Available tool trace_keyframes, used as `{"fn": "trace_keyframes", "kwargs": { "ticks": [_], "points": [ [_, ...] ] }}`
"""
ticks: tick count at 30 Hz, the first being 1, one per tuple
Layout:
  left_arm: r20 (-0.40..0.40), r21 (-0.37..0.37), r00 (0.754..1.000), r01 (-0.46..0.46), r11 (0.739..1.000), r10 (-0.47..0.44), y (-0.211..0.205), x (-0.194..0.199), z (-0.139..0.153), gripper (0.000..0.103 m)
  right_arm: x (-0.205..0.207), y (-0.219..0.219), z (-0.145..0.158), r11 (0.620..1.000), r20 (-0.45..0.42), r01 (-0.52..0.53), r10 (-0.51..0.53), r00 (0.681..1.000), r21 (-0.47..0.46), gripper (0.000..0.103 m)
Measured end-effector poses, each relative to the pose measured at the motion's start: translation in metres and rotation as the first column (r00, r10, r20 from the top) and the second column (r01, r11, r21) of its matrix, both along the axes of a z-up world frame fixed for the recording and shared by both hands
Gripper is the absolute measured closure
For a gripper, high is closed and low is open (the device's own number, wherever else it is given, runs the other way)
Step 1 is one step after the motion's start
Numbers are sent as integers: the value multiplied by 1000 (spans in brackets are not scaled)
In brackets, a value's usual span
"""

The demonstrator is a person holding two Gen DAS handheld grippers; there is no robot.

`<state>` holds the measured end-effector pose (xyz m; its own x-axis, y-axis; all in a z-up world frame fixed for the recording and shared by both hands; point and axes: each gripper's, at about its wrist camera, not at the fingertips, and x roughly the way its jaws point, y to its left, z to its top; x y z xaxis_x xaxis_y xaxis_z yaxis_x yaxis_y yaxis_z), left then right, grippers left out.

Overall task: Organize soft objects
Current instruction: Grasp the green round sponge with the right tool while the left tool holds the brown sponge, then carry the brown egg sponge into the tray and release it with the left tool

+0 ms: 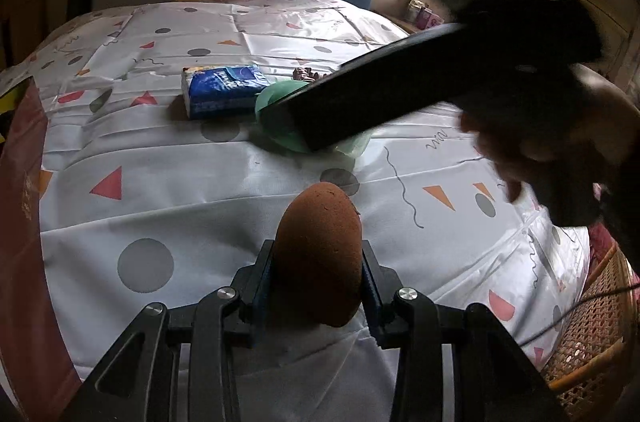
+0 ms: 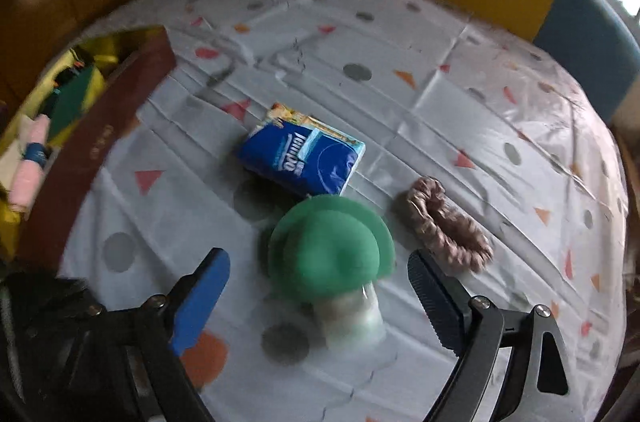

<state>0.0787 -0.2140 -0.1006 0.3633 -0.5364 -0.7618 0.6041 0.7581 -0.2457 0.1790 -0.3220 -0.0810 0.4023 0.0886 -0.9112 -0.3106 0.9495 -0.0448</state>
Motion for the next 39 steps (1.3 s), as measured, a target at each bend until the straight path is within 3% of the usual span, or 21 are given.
{"fn": "trace_keyframes", "kwargs": {
  "ticks": [1, 2, 6, 12, 17, 28, 39],
  "points": [
    [0, 0, 1000, 1, 1000, -1, 0, 0, 0, 63, 5, 0, -5, 1000, -13, 6, -6, 1000, -8, 22],
    [-1, -1, 1000, 1, 1000, -1, 0, 0, 0, 63, 9, 0, -11, 1000, -22, 18, -18, 1000, -17, 47],
    [-6, -11, 1000, 1, 1000, -2, 2, 2, -1, 63, 2, -10, -10, 996, -5, 86, -85, 996, 38, 54],
    [0, 0, 1000, -4, 1000, 4, -1, 0, 1, 65, -43, -30, -2, 973, -18, 224, -224, 974, 49, 53],
    [46, 48, 999, -2, 999, 0, -7, -8, 9, 66, -82, -48, -16, 937, -20, 342, -341, 940, 72, 53],
    [91, 84, 994, -65, 994, 57, 8, -15, 27, 67, -83, -64, -23, 919, -47, 366, -364, 930, 142, 50],
    [186, 41, 978, -106, 994, 97, 32, -32, 76, 67, -83, -61, -27, 923, -44, 353, -350, 936, 151, 50]
  ]
}}
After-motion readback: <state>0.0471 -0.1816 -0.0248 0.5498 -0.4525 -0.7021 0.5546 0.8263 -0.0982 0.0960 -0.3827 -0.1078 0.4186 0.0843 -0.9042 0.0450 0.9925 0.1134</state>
